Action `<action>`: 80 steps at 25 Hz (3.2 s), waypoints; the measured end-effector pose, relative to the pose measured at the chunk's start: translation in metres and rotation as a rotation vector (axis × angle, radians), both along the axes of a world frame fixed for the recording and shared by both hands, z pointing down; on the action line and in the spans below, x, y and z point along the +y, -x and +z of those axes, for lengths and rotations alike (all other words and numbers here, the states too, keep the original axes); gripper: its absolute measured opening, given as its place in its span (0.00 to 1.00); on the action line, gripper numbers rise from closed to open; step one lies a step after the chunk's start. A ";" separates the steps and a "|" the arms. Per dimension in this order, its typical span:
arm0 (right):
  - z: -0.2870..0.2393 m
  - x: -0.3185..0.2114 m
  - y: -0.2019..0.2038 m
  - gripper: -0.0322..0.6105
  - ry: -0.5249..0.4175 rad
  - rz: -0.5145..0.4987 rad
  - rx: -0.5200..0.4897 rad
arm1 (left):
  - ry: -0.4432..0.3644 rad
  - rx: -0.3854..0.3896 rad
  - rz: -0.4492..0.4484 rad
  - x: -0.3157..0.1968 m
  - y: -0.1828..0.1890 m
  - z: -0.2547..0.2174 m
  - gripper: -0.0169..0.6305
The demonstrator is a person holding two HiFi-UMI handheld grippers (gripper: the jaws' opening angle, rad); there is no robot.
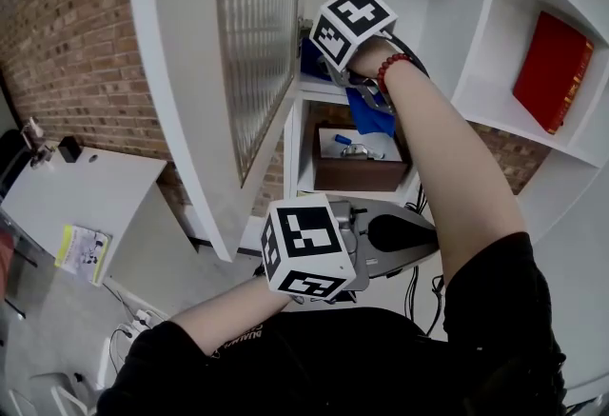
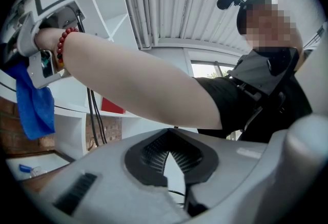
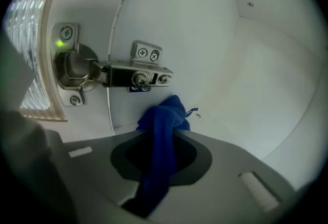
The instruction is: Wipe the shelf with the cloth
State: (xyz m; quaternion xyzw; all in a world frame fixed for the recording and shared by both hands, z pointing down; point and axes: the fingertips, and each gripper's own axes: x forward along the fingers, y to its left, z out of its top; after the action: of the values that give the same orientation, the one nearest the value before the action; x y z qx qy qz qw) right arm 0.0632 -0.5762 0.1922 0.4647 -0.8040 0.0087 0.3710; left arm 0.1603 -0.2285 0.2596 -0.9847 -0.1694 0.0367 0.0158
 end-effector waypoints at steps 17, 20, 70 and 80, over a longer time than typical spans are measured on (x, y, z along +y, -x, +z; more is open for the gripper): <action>-0.003 -0.005 -0.066 0.14 -0.015 0.233 0.020 | -0.013 -0.011 -0.049 0.003 -0.002 -0.002 0.03; -0.004 -0.002 -0.085 0.14 -0.028 0.283 0.030 | -0.007 -0.018 -0.046 0.008 -0.001 -0.003 0.03; -0.007 0.033 -0.030 0.14 -0.122 0.308 -0.062 | 0.057 -0.003 -0.257 0.046 0.090 0.040 0.03; -0.002 0.050 -0.097 0.14 -0.130 0.379 -0.083 | 0.065 0.081 -0.307 0.060 0.063 0.019 0.03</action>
State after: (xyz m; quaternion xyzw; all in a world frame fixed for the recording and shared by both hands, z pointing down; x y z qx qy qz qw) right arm 0.1597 -0.5265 0.1904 0.6300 -0.7154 0.0456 0.2986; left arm 0.0971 -0.1685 0.2789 -0.9968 -0.0146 0.0788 -0.0038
